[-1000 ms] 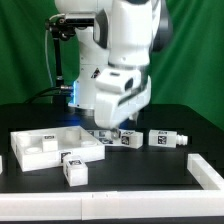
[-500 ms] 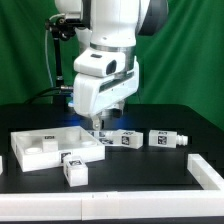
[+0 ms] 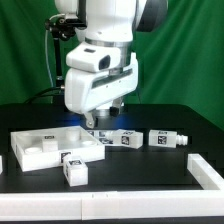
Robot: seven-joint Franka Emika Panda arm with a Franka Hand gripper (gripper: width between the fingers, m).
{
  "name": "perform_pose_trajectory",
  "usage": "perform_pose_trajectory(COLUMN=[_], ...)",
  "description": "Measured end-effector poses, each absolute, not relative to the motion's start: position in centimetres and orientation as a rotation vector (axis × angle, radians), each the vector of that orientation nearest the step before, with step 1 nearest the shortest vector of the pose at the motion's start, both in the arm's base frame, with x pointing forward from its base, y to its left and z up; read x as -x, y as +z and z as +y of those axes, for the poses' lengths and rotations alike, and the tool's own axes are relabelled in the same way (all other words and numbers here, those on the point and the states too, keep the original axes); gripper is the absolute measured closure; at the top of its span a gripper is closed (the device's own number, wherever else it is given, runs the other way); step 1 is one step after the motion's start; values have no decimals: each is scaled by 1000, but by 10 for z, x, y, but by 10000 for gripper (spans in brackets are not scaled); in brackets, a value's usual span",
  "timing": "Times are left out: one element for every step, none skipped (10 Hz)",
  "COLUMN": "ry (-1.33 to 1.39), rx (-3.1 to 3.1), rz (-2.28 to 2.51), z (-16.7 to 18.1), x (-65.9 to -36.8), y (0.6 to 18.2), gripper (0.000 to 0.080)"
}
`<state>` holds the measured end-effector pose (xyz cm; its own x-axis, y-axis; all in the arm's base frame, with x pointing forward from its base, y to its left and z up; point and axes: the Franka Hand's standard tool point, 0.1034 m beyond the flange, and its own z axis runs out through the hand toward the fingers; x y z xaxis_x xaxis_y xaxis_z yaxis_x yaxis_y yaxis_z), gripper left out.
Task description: Assemble one leg
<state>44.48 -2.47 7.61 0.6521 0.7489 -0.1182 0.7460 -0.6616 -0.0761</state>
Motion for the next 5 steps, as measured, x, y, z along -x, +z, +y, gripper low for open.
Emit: perform_pose_trajectory(ry=[234,231,232,227,229], rx=[2849,2849,2845,2833,2831], rz=[-1247,-1252,-1259,-1287,-1288], z=[-37,-45,-47,-37,-37], x=[-443,-443,-443,-445,-444], y=[75,78,82,85,83], gripper=[151,151,151,151,151])
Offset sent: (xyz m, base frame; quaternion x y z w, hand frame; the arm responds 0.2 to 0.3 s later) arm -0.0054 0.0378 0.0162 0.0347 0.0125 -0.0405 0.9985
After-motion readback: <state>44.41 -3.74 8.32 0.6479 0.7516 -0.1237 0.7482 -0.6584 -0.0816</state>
